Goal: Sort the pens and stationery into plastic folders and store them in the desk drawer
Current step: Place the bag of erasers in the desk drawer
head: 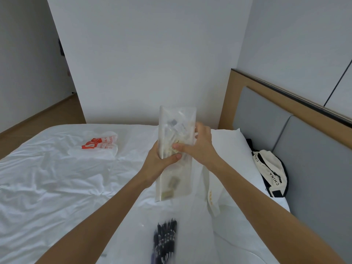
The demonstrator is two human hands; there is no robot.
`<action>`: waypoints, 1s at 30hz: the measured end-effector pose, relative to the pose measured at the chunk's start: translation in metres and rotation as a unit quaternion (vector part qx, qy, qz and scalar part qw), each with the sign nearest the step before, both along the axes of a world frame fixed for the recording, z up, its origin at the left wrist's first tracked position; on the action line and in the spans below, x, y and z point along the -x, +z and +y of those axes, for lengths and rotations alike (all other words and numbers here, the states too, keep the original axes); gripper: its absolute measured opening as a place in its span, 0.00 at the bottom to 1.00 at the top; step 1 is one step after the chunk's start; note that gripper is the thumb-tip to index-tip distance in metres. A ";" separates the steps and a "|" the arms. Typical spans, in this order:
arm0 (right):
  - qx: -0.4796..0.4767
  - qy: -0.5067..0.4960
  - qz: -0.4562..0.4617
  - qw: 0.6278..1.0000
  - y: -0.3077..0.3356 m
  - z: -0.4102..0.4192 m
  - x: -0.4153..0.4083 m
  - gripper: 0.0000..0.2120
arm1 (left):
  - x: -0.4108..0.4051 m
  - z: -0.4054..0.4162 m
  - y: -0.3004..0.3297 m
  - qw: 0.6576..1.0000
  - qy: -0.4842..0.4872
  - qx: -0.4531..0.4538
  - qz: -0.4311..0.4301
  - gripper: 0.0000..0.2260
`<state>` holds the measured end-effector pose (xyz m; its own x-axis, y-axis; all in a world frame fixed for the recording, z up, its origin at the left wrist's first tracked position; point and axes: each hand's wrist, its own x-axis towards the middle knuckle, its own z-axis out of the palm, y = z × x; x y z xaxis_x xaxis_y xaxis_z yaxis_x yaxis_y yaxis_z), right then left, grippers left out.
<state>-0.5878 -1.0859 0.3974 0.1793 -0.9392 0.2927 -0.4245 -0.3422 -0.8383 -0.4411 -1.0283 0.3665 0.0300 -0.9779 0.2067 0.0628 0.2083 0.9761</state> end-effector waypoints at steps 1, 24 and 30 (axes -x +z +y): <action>0.001 -0.002 -0.018 1.000 -0.001 0.000 -0.001 0.43 | 0.000 0.000 0.000 1.000 0.003 0.001 0.009 0.24; -0.261 0.281 -0.223 0.896 -0.016 0.006 0.009 0.28 | -0.033 -0.002 -0.019 0.998 0.037 -0.024 0.040 0.25; -0.209 0.251 -0.153 0.933 -0.028 0.005 0.011 0.15 | -0.027 0.005 -0.024 0.997 -0.022 -0.061 0.052 0.23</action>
